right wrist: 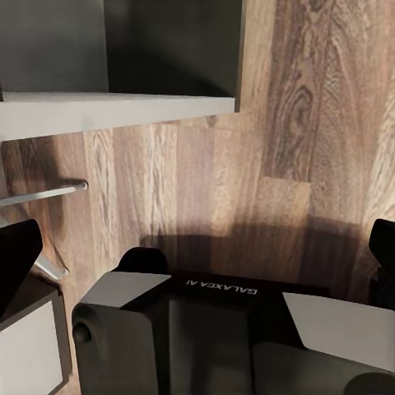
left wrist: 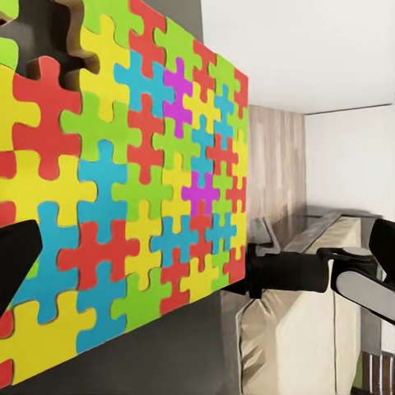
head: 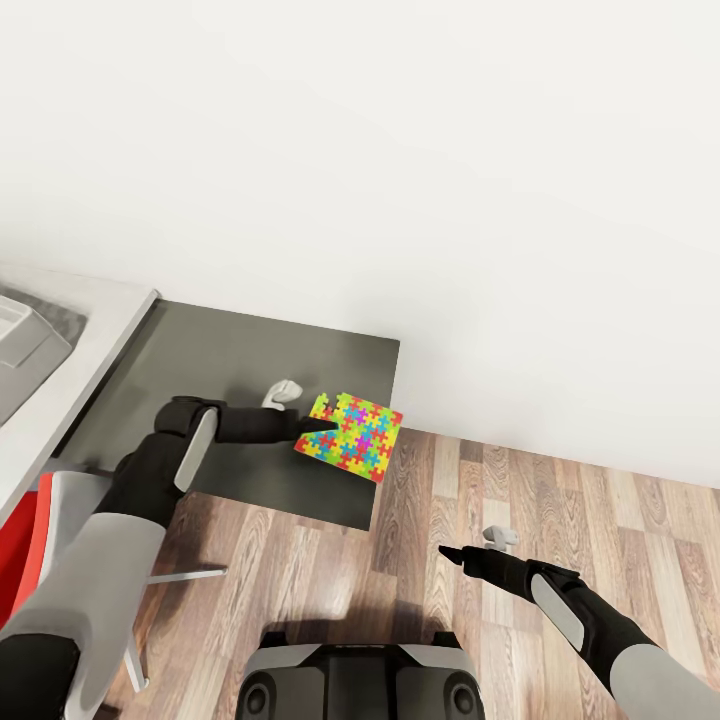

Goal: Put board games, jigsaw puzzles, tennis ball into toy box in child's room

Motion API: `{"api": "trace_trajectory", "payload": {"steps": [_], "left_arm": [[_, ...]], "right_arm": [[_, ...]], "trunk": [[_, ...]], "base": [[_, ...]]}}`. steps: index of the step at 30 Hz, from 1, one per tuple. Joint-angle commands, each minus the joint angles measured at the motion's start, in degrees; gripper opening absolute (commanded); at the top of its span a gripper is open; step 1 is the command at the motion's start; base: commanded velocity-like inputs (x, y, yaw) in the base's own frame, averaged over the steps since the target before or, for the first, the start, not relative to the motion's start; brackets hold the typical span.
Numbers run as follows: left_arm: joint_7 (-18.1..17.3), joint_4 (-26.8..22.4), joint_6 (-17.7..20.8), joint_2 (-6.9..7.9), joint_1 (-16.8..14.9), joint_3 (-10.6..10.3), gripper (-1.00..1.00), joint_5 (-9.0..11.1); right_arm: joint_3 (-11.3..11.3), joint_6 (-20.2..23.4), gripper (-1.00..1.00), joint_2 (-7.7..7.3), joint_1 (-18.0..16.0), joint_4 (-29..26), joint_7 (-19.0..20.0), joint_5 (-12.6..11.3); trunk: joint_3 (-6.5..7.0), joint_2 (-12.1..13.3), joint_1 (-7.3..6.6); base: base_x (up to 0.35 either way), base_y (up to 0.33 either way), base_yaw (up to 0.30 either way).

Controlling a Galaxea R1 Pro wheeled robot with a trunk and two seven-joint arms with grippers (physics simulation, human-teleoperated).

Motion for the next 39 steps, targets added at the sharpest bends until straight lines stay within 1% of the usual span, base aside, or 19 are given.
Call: {"api": "trace_trajectory", "payload": {"steps": [1,22,30,37,39], "left_arm": [[0.0,0.0,0.3,-0.06,0.0,-0.1,1.00,-0.1],[0.0,-0.2,0.3,-0.39,0.0,-0.1,1.00,-0.2],[0.0,-0.4,0.3,-0.39,0.0,-0.7,1.00,-0.2],[0.1,-1.4,0.3,-0.40,0.0,-0.8,1.00,-0.2],[0.1,-2.7,0.3,-0.40,0.0,-0.9,1.00,-0.2]], "right_arm": [[0.3,0.2,1.00,-0.07,0.0,-0.1,-0.1,-0.5],[0.3,0.2,1.00,-0.07,0.0,0.0,-0.1,-0.5],[0.3,0.2,1.00,-0.07,0.0,-0.1,-0.1,-0.5],[0.3,0.2,1.00,-0.07,0.0,0.0,0.0,-0.5],[0.3,0.2,1.00,-0.07,0.0,-0.1,0.0,-0.5]], "trunk": [[-0.07,-0.1,0.03],[-0.07,-0.1,0.03],[-0.07,-0.1,0.03],[-0.07,-0.1,0.03],[-0.07,-0.1,0.03]], "base": [[0.000,0.000,0.000],[0.000,0.000,0.000],[0.000,0.000,0.000],[0.000,0.000,0.000],[0.000,0.000,0.000]]}}
